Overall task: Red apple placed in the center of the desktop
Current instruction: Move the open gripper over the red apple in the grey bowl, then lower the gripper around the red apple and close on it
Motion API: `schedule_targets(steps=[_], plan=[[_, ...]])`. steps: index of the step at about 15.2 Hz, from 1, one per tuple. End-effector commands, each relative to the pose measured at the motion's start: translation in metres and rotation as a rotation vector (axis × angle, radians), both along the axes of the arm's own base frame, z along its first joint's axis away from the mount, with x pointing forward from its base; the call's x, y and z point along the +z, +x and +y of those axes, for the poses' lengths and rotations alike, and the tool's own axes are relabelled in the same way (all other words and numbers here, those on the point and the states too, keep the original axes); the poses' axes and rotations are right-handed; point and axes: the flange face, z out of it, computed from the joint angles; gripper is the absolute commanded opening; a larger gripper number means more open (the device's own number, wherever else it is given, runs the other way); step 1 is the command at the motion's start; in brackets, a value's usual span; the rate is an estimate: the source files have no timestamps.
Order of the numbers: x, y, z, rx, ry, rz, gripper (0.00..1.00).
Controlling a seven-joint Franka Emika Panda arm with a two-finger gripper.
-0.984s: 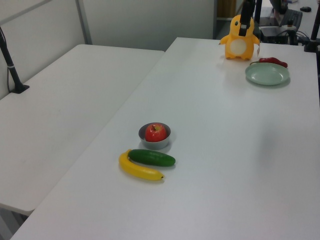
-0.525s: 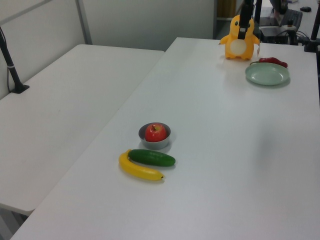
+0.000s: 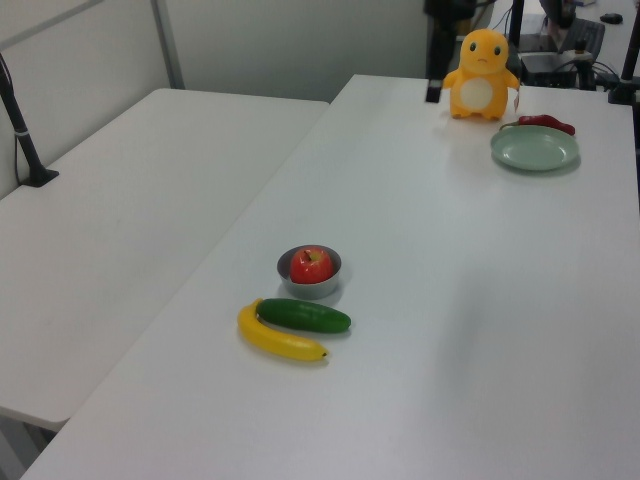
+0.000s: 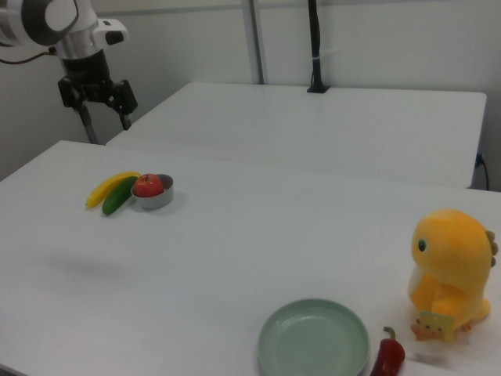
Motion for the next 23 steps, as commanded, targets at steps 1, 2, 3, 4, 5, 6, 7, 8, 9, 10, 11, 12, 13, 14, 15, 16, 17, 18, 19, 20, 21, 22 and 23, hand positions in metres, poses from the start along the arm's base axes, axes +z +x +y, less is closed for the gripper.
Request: schedule_targets(steps=[1, 2, 3, 4, 5, 6, 7, 8, 9, 10, 11, 12, 13, 14, 15, 16, 17, 18, 19, 20, 21, 22, 23], plan=[[-0.026, 0.049, 0.041, -0.009, 0.023, -0.092, 1.0], [-0.037, 0.057, 0.045, -0.011, 0.029, -0.117, 1.0], [-0.05, 0.065, 0.051, -0.009, 0.032, -0.126, 1.0], [-0.064, 0.072, 0.059, -0.002, 0.039, -0.138, 1.0], [-0.076, 0.08, 0.066, -0.003, 0.05, -0.161, 1.0], [-0.092, 0.087, 0.071, -0.013, 0.061, -0.182, 1.0], [-0.103, 0.092, 0.077, -0.023, 0.073, -0.203, 1.0], [-0.114, 0.096, 0.081, -0.032, 0.081, -0.225, 1.0], [-0.123, 0.1, 0.085, -0.035, 0.085, -0.245, 1.0], [-0.132, 0.103, 0.089, -0.031, 0.084, -0.25, 1.0], [-0.146, 0.103, 0.099, -0.018, 0.081, -0.244, 1.0], [-0.156, 0.105, 0.104, -0.011, 0.078, -0.247, 1.0], [-0.171, 0.108, 0.11, -0.002, 0.066, -0.251, 1.0], [-0.184, 0.11, 0.115, 0.009, 0.056, -0.257, 1.0], [-0.199, 0.112, 0.118, 0.016, 0.044, -0.261, 1.0], [-0.215, 0.113, 0.122, 0.026, 0.038, -0.267, 1.0], [-0.225, 0.115, 0.124, 0.031, 0.034, -0.277, 1.0], [-0.232, 0.115, 0.127, 0.038, 0.031, -0.281, 1.0], [-0.241, 0.115, 0.128, 0.044, 0.021, -0.279, 1.0], [-0.244, 0.116, 0.129, 0.047, 0.02, -0.291, 1.0], [-0.251, 0.116, 0.13, 0.049, 0.022, -0.296, 1.0], [-0.258, 0.117, 0.13, 0.05, 0.022, -0.3, 1.0], [-0.263, 0.117, 0.131, 0.055, 0.015, -0.304, 1.0]])
